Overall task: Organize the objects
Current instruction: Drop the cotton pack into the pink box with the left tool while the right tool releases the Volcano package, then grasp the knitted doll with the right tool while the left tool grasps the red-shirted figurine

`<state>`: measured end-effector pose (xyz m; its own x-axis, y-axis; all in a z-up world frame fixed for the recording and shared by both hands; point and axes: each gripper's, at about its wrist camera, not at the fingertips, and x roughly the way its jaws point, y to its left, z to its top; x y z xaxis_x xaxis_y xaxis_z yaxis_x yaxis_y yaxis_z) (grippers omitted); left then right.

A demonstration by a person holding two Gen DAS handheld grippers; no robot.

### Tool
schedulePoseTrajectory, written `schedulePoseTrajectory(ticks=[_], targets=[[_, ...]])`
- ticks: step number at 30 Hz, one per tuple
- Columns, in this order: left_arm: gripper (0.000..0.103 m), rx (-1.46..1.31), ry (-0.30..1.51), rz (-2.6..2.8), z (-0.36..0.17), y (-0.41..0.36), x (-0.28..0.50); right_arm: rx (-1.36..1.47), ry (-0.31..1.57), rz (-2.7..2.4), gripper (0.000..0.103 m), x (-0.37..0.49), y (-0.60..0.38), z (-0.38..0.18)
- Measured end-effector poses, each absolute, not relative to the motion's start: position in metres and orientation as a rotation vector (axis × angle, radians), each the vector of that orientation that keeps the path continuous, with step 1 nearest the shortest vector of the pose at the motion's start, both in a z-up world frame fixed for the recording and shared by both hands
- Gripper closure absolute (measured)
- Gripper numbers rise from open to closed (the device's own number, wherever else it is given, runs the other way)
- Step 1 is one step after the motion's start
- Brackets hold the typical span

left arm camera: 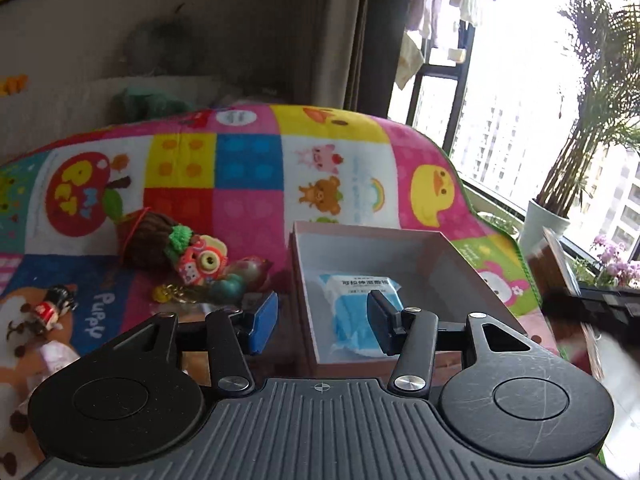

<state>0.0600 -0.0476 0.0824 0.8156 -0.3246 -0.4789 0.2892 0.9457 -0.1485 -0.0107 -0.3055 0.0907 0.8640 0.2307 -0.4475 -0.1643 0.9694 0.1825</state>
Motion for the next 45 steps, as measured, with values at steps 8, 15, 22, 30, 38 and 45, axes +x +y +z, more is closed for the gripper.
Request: schedulePoseTrajectory(ticks=[8, 15, 22, 30, 38, 45], targets=[[0.049, -0.119, 0.548, -0.222, 0.065, 0.044, 0.029, 0.164, 0.646, 0.156, 0.031, 0.114, -0.293, 0.089], [0.049, -0.306, 0.534, -0.050, 0.036, 0.122, 0.025, 0.031, 0.651, 0.248, 0.024, 0.122, -0.223, 0.100], [0.049, -0.416, 0.508, -0.068, 0.025, 0.155, 0.013, -0.363, 0.654, 0.373, 0.018, 0.191, -0.075, 0.092], [0.049, -0.422, 0.431, -0.098, 0.016, 0.160, 0.000, -0.555, 0.756, 0.306, 0.015, 0.283, 0.023, 0.019], [0.049, -0.478, 0.457, -0.103, 0.010, 0.168, 0.003, -0.548, 0.802, 0.306, 0.036, 0.276, 0.032, 0.009], [0.049, -0.443, 0.495, -0.090, 0.009, 0.160, 0.006, -0.446, 0.889, 0.494, 0.064, 0.184, -0.005, 0.031]])
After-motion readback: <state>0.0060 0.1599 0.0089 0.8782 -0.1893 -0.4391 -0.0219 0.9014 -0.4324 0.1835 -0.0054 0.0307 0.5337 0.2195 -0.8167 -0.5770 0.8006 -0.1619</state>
